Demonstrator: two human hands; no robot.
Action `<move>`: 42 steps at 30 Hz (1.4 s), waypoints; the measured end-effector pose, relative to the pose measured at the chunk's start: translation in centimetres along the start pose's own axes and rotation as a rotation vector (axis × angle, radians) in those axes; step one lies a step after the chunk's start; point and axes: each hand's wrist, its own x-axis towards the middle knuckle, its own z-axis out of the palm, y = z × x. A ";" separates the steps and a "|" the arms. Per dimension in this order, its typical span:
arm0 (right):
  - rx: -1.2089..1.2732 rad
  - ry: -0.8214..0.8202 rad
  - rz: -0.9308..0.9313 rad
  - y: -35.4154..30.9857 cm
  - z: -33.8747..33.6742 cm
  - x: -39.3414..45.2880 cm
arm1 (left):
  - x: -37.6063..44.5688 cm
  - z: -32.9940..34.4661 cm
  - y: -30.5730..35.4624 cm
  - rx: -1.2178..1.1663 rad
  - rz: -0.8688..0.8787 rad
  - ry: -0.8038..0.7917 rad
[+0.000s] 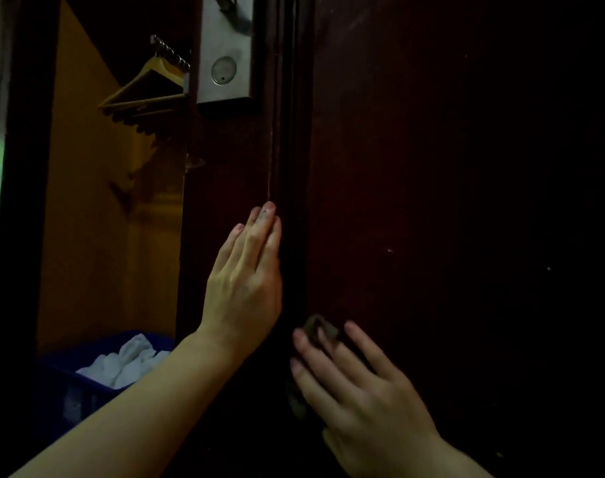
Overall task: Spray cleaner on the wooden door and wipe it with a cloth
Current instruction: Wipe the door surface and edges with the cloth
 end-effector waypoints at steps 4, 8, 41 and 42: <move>-0.051 0.029 -0.002 4.0 -1.3 -1.7 | -0.1 -0.1 0.2 -0.009 -0.018 0.004; -0.137 0.115 0.357 12.1 -5.6 0.9 | 0.0 0.2 0.6 -0.008 -0.002 -0.005; -0.124 0.091 0.139 14.8 -4.7 -9.4 | 0.3 1.7 8.9 -0.065 -0.096 -0.001; -0.129 0.127 0.256 16.6 -5.6 -8.6 | 0.2 1.7 9.0 -0.066 -0.101 0.003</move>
